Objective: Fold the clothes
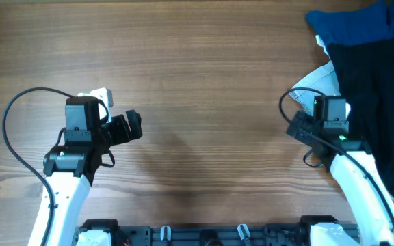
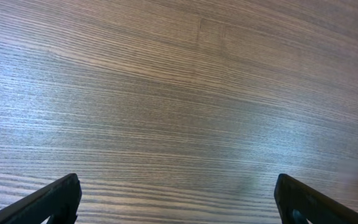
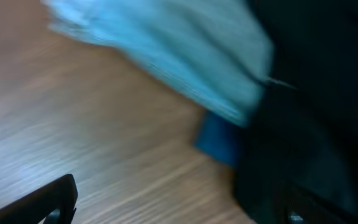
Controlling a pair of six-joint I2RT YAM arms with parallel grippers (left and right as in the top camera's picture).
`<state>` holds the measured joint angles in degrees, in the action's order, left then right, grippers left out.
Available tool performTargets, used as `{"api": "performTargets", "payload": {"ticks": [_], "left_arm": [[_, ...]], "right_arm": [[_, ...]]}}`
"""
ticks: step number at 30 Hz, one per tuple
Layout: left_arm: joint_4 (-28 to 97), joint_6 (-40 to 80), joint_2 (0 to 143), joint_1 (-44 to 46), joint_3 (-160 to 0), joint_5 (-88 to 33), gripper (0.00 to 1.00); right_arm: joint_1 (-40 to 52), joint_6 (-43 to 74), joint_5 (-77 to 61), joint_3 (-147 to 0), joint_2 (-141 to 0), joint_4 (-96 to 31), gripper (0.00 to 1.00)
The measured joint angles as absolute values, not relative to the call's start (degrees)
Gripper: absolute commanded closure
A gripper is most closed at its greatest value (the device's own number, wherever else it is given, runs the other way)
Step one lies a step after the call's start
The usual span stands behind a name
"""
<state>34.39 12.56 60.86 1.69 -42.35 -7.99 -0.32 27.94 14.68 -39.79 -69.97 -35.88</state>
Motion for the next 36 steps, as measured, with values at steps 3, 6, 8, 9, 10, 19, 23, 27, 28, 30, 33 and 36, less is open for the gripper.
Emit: {"api": "performTargets", "payload": {"ticks": [3, 6, 8, 9, 10, 19, 23, 27, 28, 30, 33, 36], "left_arm": [[34.37, 12.56, 60.86, 1.69, -42.35, -7.99, 0.00], [34.37, 12.56, 60.88, 1.69, -42.35, -8.01, 0.00], [34.39, 12.56, 60.86, 1.69, -42.35, -7.99, 0.00], [34.37, 12.56, 60.86, 1.69, -42.35, -7.99, 0.00], [34.37, 12.56, 60.86, 1.69, -42.35, -7.99, 0.00], [33.58, 12.58, 60.86, 1.69, -42.37, -8.01, 0.00], [32.77, 12.56, 60.86, 1.69, -42.37, -8.01, 0.00], [31.79, 12.56, 60.86, 1.69, -42.37, -8.01, 0.00], [31.75, 12.56, 60.86, 1.69, -42.37, -8.01, 0.00], [31.64, 12.56, 60.88, 1.69, -42.37, -8.03, 0.00], [31.75, 12.56, 60.88, 1.69, -42.39, -8.23, 0.00], [31.68, 12.58, 60.95, 1.69, -42.46, -9.13, 0.00]], "right_arm": [[-1.65, 33.82, 21.30, -39.86, -74.59, -38.06, 0.00], [-4.34, 38.09, 24.51, -39.86, -81.14, -37.12, 0.00], [-5.89, 39.07, 25.15, -39.86, -85.65, -36.62, 0.14], [-6.46, 39.90, 25.36, -39.88, -87.13, -36.18, 0.33], [-6.96, 40.80, 25.58, -40.25, -87.94, -35.90, 0.83], [-8.03, 23.57, 12.62, -54.22, -75.70, -41.89, 0.96], [-5.43, 9.56, -9.61, -60.29, -66.50, -41.15, 0.96], [10.11, 2.28, -20.82, -60.31, -69.12, -40.99, 0.96], [14.37, 1.10, -22.06, -60.31, -70.94, -40.47, 0.96], [21.28, 0.10, -22.90, -60.25, -75.11, -35.55, 0.96], [29.04, 3.07, -24.03, -59.88, -83.50, -17.87, 0.52], [33.56, 7.35, -23.49, -60.05, -88.73, -5.48, 0.00]]}}
